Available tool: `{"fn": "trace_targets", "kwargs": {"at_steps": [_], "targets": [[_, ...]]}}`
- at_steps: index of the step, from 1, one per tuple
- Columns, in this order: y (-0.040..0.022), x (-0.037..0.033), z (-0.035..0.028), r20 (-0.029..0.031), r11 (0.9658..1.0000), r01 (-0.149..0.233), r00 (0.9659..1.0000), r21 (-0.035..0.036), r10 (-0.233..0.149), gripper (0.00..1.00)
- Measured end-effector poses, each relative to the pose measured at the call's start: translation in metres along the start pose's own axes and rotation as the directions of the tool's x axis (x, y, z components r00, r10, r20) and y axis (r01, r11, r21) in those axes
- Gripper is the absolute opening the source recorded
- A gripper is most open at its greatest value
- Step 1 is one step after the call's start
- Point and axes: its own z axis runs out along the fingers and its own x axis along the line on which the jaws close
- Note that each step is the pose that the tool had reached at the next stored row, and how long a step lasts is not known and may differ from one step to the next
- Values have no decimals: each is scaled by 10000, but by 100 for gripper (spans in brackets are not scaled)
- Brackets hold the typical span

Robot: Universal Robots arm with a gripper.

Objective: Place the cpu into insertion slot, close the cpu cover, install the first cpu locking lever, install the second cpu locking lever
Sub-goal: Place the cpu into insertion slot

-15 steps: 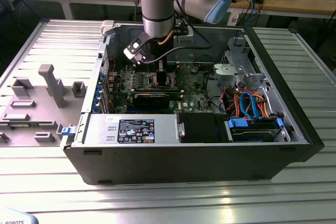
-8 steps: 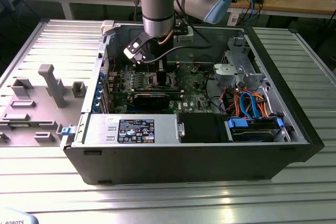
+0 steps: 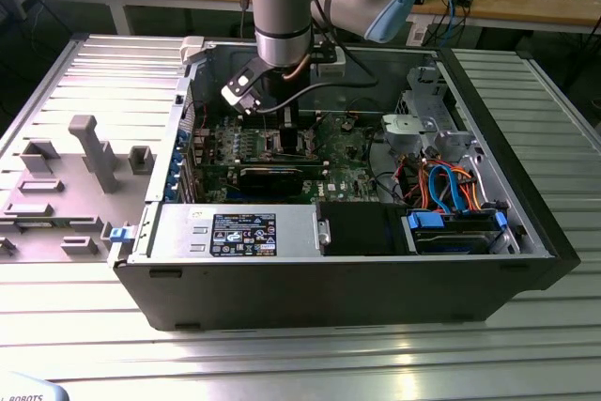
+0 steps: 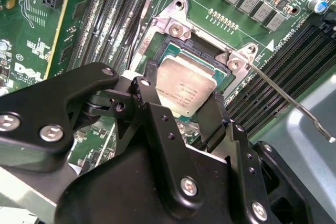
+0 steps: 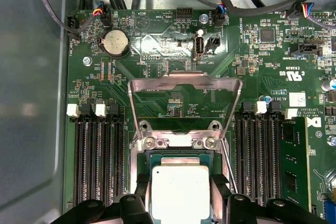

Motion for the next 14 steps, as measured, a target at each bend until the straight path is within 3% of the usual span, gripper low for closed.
{"fn": "trace_targets", "kwargs": {"at_steps": [11, 14], "targets": [[-1, 2, 17, -22, 10000, -3, 10000, -4, 3, 54], [-1, 0, 15, -13, 10000, -2, 10000, -1, 2, 62]]}}
